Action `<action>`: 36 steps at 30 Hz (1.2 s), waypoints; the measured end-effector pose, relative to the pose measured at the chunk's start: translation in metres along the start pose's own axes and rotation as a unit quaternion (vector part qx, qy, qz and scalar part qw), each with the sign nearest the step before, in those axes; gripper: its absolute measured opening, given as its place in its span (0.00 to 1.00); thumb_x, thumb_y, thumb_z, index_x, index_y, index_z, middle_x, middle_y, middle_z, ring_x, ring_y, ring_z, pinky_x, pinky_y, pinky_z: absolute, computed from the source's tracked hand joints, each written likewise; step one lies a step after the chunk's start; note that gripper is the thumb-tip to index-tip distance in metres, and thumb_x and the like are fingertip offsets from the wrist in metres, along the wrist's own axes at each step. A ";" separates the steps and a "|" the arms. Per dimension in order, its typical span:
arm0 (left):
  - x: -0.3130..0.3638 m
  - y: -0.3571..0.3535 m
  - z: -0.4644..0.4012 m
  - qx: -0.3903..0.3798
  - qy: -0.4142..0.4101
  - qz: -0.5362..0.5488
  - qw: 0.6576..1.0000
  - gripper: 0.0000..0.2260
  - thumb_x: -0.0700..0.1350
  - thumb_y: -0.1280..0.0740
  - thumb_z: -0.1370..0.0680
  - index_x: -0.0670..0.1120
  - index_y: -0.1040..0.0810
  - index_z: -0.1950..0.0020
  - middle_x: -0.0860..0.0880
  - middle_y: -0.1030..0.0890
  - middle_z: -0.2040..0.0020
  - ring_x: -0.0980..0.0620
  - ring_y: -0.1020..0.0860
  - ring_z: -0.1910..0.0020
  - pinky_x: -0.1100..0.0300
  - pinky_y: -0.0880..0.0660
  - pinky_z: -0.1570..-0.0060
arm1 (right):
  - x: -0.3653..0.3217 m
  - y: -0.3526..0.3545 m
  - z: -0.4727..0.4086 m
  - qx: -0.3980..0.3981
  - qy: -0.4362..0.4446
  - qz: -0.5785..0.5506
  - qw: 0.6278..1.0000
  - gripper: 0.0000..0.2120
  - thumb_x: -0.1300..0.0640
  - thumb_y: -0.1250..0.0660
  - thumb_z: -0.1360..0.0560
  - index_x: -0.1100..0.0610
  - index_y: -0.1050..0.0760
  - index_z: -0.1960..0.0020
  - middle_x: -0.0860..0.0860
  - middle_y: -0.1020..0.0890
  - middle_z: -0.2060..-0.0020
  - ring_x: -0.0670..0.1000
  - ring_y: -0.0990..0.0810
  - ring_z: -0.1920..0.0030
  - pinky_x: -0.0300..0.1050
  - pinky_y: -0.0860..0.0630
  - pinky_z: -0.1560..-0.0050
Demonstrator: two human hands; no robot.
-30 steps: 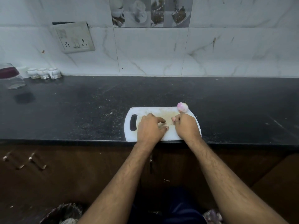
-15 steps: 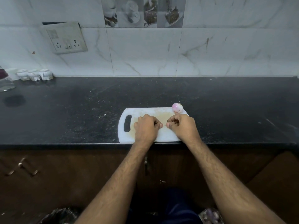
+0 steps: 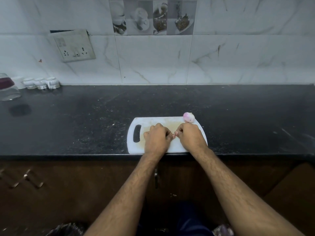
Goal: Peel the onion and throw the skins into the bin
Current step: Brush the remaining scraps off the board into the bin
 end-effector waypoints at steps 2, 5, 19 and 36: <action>-0.001 0.002 0.001 -0.003 -0.002 0.002 1.000 0.11 0.53 0.29 0.18 0.52 0.22 0.59 0.52 0.21 0.52 0.51 0.26 0.48 0.51 0.33 0.47 | -0.002 0.002 0.001 -0.004 0.013 -0.002 1.000 0.08 0.57 0.34 0.19 0.54 0.21 0.56 0.48 0.18 0.59 0.49 0.22 0.59 0.43 0.28 0.58; -0.006 0.015 0.005 -0.008 0.000 0.052 0.999 0.11 0.50 0.30 0.17 0.50 0.24 0.58 0.51 0.22 0.51 0.52 0.24 0.50 0.49 0.26 0.45 | -0.010 0.000 0.003 -0.041 0.022 0.038 0.998 0.10 0.56 0.33 0.19 0.54 0.23 0.59 0.51 0.17 0.58 0.51 0.20 0.58 0.47 0.22 0.56; -0.200 0.149 0.168 0.237 0.139 0.098 0.956 0.07 0.44 0.34 0.15 0.46 0.24 0.53 0.53 0.19 0.57 0.53 0.21 0.58 0.56 0.26 0.57 | -0.191 -0.129 0.124 -0.163 0.178 -0.254 0.937 0.07 0.56 0.31 0.21 0.50 0.21 0.59 0.46 0.17 0.68 0.41 0.19 0.67 0.38 0.22 0.60; -0.419 0.159 0.313 0.250 0.492 0.082 0.830 0.07 0.38 0.32 0.17 0.42 0.14 0.49 0.48 0.14 0.55 0.53 0.20 0.57 0.66 0.31 0.59 | -0.325 -0.381 0.209 -0.447 0.190 -0.201 0.851 0.11 0.64 0.32 0.20 0.58 0.16 0.41 0.51 0.13 0.47 0.46 0.16 0.48 0.23 0.29 0.56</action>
Point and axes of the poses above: each hand's wrist, its own z-axis away from the middle knuckle, its own y-axis out of the back of the hand, x = y × z, the point moved 7 cm from there along -z, towards the middle knuckle
